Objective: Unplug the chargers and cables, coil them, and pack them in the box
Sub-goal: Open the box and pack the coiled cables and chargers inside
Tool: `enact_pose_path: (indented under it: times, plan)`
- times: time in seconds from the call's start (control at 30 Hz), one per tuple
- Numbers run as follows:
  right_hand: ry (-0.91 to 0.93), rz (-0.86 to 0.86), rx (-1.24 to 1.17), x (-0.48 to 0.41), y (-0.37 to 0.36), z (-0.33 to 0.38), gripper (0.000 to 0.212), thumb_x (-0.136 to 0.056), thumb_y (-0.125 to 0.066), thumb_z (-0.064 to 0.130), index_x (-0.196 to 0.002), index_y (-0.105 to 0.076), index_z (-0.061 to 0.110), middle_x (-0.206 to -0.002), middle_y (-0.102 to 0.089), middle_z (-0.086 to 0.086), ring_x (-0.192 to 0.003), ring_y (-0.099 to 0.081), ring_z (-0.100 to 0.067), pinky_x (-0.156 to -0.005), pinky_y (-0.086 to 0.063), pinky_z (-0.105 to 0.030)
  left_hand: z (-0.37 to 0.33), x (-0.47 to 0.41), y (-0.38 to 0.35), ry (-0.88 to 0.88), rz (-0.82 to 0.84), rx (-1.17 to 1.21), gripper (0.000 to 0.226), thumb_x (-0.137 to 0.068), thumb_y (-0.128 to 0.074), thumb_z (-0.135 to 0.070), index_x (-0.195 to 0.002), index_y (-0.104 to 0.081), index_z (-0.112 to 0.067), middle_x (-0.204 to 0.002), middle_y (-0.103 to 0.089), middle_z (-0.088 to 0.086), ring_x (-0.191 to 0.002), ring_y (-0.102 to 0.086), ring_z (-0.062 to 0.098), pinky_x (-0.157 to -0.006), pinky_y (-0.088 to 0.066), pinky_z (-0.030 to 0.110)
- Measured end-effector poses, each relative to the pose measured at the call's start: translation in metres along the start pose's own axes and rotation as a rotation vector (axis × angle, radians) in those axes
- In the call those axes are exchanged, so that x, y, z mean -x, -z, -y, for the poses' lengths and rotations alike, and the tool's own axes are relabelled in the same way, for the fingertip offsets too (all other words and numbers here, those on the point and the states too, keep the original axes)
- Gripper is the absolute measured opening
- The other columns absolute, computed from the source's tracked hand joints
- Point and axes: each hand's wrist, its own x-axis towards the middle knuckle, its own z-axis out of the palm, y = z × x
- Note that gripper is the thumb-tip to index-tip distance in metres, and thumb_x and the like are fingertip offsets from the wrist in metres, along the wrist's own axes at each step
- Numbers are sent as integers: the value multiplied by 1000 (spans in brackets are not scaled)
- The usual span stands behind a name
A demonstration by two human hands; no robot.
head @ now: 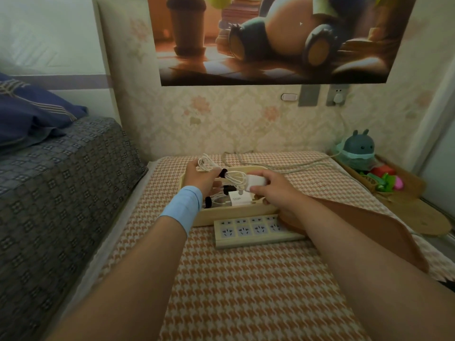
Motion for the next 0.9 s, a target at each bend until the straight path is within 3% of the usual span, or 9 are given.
enact_pose_path:
  times: [0.13, 0.23, 0.33, 0.43, 0.5, 0.57, 0.67, 0.73, 0.9]
  plan:
    - [6, -58, 104, -34, -1, -14, 54, -88, -77, 8, -136, -56, 21, -121, -51, 0, -102, -55, -18, -69, -46, -22, 11, -33, 4, 5, -59, -106, 51, -88, -71, -18, -131, -43, -13, -98, -66, 15, -73, -70, 28, -58, -59, 36]
    - [18, -139, 117, -63, -4, -22, 54, -88, -78, 11, -134, -53, 21, -115, -52, 0, -100, -57, -23, -77, -47, -35, 24, -59, 5, -41, -180, -460, 44, -86, -72, -32, -116, -52, -8, -94, -68, 16, -83, -69, 32, -70, -59, 39]
    - [12, -212, 109, -93, -11, -30, 34, -87, -75, 7, -112, -59, 23, -103, -61, -3, -92, -65, -28, -74, -51, -36, 33, -78, 5, -69, -231, -769, 42, -87, -69, -42, -99, -66, -1, -102, -69, 21, -75, -65, 29, -51, -41, 27]
    - [24, -241, 229, -115, -20, -45, 15, -91, -70, 6, -95, -66, 21, -102, -64, -2, -95, -63, -22, -77, -46, -30, 38, -93, 7, -41, -253, -908, 41, -90, -66, -39, -92, -68, 2, -92, -66, 19, -64, -57, 21, -50, -37, 30]
    - [12, -242, 279, -123, -24, -54, 11, -94, -67, 8, -98, -71, 17, -102, -64, 0, -95, -58, -16, -82, -45, -28, 40, -102, 9, -112, -313, -986, 31, -93, -64, -29, -105, -61, -1, -115, -60, 20, -76, -60, 27, -63, -47, 34]
    - [-8, -208, 314, -131, -27, -61, 9, -95, -68, 13, -100, -72, 17, -97, -63, 4, -94, -57, -14, -82, -45, -27, 43, -107, 11, -282, -349, -1013, 34, -91, -61, -11, -124, -54, -10, -140, -39, 15, -107, -56, 34, -80, -48, 36]
    - [-27, -99, 460, -134, -30, -62, 15, -95, -67, 24, -108, -71, 21, -97, -61, 6, -88, -58, -15, -74, -44, -25, 47, -106, 5, -536, -200, -1168, 23, -90, -57, -13, -105, -70, -26, -120, -53, 5, -107, -54, 29, -82, -51, 36]
    - [-17, -66, 565, -134, -31, -60, 23, -97, -62, 20, -117, -71, 20, -106, -65, 0, -83, -56, -15, -63, -41, -23, 52, -105, -1, -517, 25, -1232, 18, -92, -58, -27, -99, -74, -32, -113, -62, -2, -103, -59, 25, -86, -54, 38]
    - [-5, -30, 687, -128, -32, -57, 43, -96, -56, 9, -137, -62, 21, -146, -55, -4, -122, -59, -25, -89, -48, -29, 66, -111, -7, -333, 357, -1347, 47, -99, -44, -44, -144, -42, -34, -150, -43, -2, -134, -43, 28, -111, -34, 47]
